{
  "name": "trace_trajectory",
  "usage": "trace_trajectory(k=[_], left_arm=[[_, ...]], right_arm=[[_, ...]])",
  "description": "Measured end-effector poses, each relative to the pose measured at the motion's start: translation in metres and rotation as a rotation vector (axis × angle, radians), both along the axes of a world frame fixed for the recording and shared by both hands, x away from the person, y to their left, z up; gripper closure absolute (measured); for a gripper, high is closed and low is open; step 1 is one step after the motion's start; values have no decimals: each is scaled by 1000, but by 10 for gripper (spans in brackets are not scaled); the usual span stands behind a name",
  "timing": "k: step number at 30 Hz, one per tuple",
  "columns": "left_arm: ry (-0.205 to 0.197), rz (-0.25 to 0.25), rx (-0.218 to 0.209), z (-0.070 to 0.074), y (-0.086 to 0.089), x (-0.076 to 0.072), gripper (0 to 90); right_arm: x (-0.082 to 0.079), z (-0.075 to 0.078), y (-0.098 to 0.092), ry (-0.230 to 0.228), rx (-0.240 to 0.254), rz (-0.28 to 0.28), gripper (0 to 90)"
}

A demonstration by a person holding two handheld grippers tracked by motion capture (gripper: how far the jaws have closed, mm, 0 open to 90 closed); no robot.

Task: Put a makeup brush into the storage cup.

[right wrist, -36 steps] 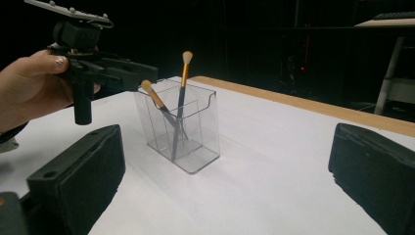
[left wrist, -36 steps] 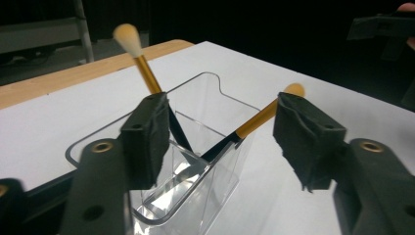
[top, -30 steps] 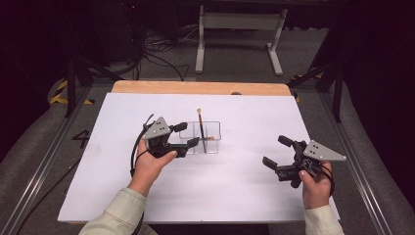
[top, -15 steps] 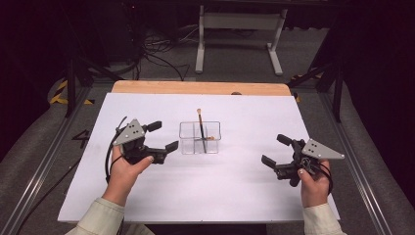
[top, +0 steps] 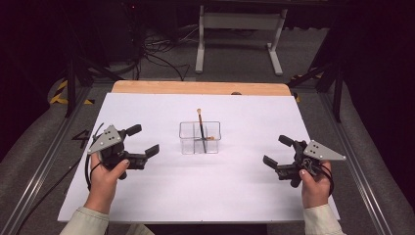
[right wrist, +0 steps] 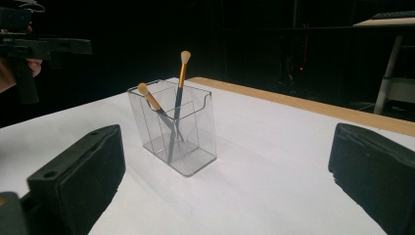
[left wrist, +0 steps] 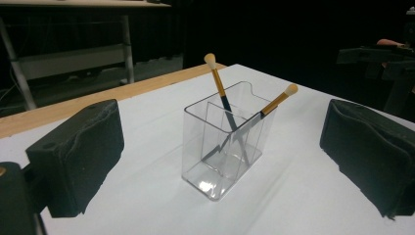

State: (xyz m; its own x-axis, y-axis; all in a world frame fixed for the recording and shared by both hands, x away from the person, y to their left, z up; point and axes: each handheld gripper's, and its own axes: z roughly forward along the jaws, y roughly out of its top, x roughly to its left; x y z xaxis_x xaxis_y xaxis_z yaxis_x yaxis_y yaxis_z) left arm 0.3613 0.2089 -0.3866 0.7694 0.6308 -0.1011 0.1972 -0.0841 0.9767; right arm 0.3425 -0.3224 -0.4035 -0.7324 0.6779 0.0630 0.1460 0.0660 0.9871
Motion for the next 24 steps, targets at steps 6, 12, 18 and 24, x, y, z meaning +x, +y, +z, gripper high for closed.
trace_trajectory(k=[6, 12, 18, 24], left_arm=[[-15, 24, 2, -8, 16, -6, 24], [-11, 43, -7, -19, 32, -8, 15], [-4, 51, 12, -31, 44, -11, 14], [-9, 68, 18, -40, 56, -13, 13]], right_arm=[[-2, -2, -3, -5, 4, -14, 8], [-4, -6, -6, -6, 14, -26, 8], [-4, -11, -8, -5, 23, -31, 8], [-3, -16, -10, 6, 15, -35, 9]])
